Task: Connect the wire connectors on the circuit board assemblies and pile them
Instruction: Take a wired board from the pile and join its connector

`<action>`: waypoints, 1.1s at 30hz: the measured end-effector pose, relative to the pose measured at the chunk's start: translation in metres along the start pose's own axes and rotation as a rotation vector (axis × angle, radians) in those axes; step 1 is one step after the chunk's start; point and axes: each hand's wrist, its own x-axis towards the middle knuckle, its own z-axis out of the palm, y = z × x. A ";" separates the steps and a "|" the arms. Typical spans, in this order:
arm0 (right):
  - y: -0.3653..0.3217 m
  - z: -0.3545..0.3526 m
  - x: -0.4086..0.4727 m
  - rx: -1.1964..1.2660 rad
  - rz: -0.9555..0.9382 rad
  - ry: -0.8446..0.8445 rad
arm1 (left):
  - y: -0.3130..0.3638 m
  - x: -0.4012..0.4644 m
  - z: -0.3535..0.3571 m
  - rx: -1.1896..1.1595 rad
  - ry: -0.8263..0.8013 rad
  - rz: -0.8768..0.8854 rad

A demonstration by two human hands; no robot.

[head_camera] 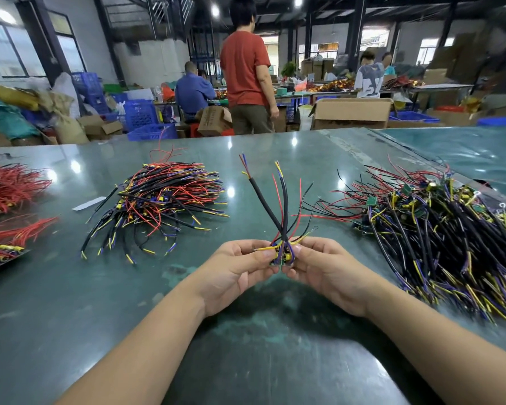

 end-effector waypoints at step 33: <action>0.002 0.008 -0.001 -0.973 -0.282 0.486 | -0.008 -0.003 0.013 0.290 0.294 0.373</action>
